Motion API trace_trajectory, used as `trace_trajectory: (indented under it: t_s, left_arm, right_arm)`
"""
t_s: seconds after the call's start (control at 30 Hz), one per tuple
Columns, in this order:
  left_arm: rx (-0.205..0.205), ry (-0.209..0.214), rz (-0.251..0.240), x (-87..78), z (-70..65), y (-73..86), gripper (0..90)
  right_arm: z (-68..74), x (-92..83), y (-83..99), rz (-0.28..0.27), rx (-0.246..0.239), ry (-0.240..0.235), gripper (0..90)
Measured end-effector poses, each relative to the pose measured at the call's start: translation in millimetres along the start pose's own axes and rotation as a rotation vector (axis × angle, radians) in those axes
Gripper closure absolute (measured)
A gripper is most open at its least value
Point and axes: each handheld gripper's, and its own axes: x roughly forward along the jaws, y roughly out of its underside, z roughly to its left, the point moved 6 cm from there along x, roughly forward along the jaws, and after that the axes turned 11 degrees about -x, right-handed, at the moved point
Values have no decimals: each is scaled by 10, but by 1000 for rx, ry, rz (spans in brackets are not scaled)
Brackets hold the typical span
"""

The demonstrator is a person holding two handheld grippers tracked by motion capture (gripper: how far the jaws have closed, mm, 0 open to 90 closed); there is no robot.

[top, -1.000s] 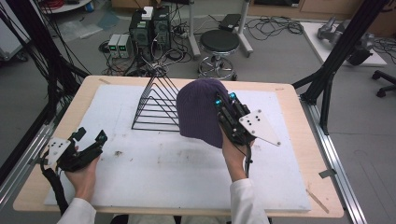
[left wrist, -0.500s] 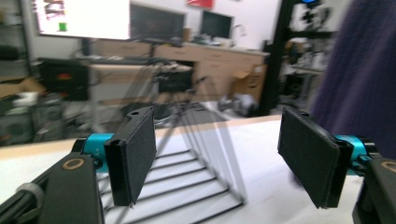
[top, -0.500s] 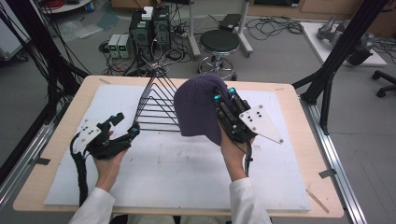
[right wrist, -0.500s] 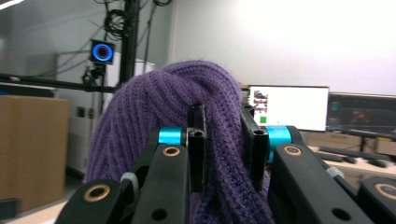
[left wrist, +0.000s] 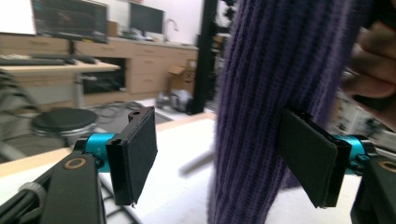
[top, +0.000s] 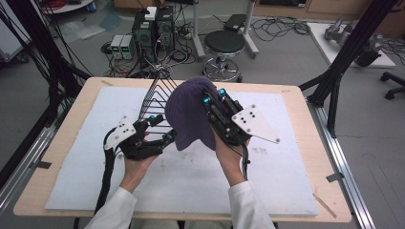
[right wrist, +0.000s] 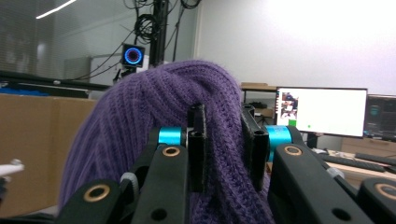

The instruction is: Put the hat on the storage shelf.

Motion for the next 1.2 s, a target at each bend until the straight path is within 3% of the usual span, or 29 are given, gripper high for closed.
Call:
trace_trajectory:
  t_s: [0.2, 0.53, 0.8, 0.93, 1.13, 1.2]
  left_arm:
    - [-5, 70, 46, 64, -127, 146, 299]
    - [5, 135, 62, 72, -267, 357, 271]
    - [-3, 77, 70, 117, -198, 382, 308]
    - [-9, 19, 80, 124, -124, 383, 391]
    - [28, -2, 107, 114, -78, 413, 748]
    - [36, -6, 105, 104, -68, 408, 785]
  right_arm:
    - [16, -20, -19, -1, 1, -5, 767]
    - [-18, -56, -45, -2, 10, 2, 766]
    - [68, -73, -96, -18, 10, -27, 765]
    - [99, -80, -131, -32, 14, -42, 761]
    - [114, -86, -102, -5, 13, -34, 758]
    - [90, -92, -87, 1, 18, -27, 758]
